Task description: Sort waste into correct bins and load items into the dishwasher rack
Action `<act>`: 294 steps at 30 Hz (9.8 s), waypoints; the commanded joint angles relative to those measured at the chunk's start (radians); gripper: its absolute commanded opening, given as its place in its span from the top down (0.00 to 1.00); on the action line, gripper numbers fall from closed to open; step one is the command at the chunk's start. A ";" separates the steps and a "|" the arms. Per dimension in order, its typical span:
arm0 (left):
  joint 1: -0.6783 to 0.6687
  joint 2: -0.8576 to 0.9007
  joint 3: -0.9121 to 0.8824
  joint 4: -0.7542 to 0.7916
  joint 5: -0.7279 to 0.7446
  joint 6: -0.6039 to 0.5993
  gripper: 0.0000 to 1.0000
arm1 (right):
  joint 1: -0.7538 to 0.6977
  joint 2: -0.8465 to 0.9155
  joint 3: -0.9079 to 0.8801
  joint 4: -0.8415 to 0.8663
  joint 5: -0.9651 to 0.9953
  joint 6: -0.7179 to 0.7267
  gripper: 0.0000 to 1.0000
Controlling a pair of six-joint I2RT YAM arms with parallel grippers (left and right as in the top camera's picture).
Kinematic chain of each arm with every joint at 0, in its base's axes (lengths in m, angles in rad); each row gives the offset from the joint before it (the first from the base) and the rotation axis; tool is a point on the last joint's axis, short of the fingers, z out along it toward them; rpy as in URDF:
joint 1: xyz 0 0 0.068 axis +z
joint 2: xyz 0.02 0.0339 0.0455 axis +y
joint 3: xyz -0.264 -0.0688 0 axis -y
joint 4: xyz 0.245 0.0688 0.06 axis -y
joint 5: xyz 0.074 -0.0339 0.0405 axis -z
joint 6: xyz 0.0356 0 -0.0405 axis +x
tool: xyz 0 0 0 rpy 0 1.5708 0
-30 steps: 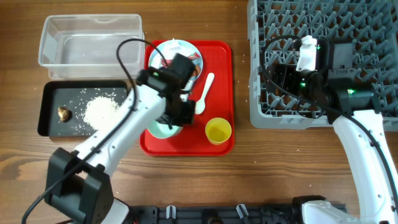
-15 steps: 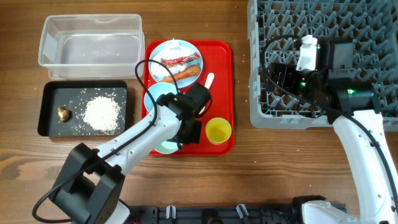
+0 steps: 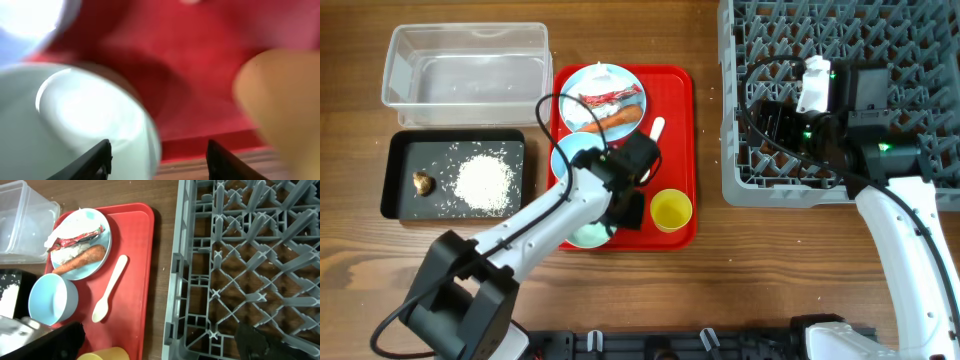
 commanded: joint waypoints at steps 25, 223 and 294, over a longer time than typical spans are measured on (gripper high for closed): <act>-0.050 0.124 0.194 0.045 0.126 0.267 0.53 | 0.004 0.013 0.018 0.014 0.010 0.005 0.00; 0.541 0.144 0.132 0.068 0.039 0.138 0.66 | 0.547 0.811 0.404 0.056 -0.114 0.386 0.31; 0.541 -0.086 0.279 0.052 0.035 0.135 0.00 | 0.271 0.902 0.412 0.920 1.300 -0.777 0.00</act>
